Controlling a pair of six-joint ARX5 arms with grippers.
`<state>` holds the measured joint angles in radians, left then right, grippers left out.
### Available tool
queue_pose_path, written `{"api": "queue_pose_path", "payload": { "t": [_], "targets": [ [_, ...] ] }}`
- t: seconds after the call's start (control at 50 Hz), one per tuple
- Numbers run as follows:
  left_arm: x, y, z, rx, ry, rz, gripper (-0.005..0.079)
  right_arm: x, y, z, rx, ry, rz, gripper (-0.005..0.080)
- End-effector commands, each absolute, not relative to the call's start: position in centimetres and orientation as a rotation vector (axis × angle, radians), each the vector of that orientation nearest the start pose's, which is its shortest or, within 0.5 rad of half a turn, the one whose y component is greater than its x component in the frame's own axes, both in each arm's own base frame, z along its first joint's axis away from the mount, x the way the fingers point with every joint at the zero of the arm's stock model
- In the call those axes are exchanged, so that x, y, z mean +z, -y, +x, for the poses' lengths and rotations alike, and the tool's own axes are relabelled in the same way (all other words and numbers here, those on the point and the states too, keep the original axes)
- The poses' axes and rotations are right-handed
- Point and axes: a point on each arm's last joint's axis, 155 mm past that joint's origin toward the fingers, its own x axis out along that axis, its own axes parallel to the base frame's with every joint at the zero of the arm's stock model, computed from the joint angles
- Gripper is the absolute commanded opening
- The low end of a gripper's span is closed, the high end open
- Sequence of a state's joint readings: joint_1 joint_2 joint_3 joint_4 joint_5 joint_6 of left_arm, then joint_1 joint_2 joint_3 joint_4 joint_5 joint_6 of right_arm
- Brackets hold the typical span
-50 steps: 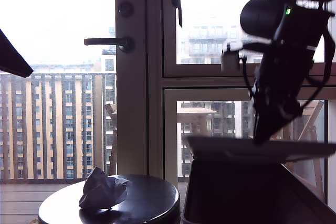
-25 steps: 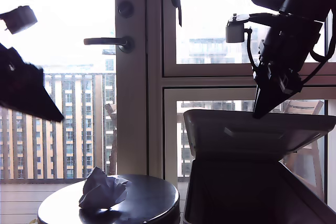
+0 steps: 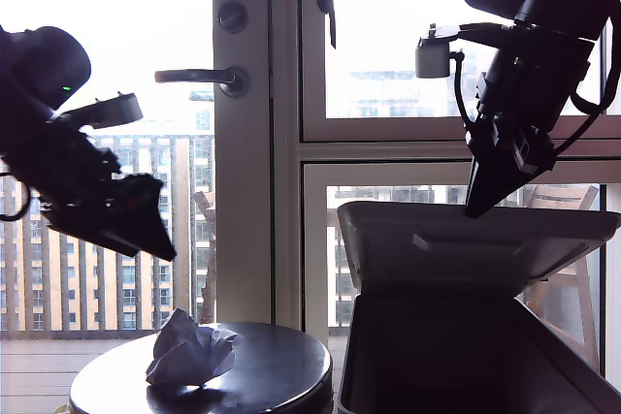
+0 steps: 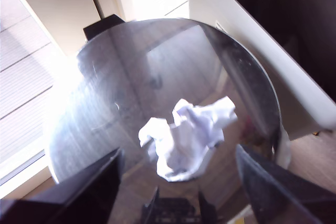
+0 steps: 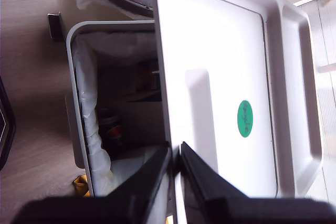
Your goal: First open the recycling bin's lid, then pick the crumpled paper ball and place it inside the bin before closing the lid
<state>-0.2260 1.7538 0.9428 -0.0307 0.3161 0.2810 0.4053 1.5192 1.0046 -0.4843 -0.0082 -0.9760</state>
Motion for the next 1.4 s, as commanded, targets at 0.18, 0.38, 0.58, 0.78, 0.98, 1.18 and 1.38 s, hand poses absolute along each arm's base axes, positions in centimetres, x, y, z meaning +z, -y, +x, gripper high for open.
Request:
{"api": "queue_pose_path", "payload": {
  "t": [0.18,0.38,0.58,0.78,0.98,1.18,1.38],
  "targets": [
    [0.2,16.4,42.3,-0.631,-0.962,0.150,0.0700,8.9,-15.1,35.5,0.824,-0.728,-1.064,-0.0013],
    [-1.8,16.7,43.2,-0.632,-0.996,0.149,0.0700,8.9,-15.1,35.5,0.823,-0.727,-1.064,-0.0013],
    [-3.8,16.8,43.5,-0.628,-1.013,0.153,0.0699,9.0,-15.1,35.6,0.821,-0.722,-1.063,-0.0013],
    [-5.3,17.2,44.2,-0.620,-0.997,0.146,0.0699,9.1,-15.2,35.7,0.820,-0.718,-1.063,-0.0013],
    [-5.9,18.0,44.7,-0.619,-0.987,0.131,0.0694,9.1,-15.2,35.7,0.819,-0.716,-1.063,-0.0013],
    [-6.5,17.9,44.6,-0.615,-0.999,0.135,0.0558,9.1,-15.2,35.7,0.819,-0.715,-1.063,-0.0013],
    [-6.7,17.5,44.5,-0.596,-1.009,0.150,-0.0004,9.1,-15.2,35.7,0.818,-0.715,-1.062,-0.0013]
  ]
}}
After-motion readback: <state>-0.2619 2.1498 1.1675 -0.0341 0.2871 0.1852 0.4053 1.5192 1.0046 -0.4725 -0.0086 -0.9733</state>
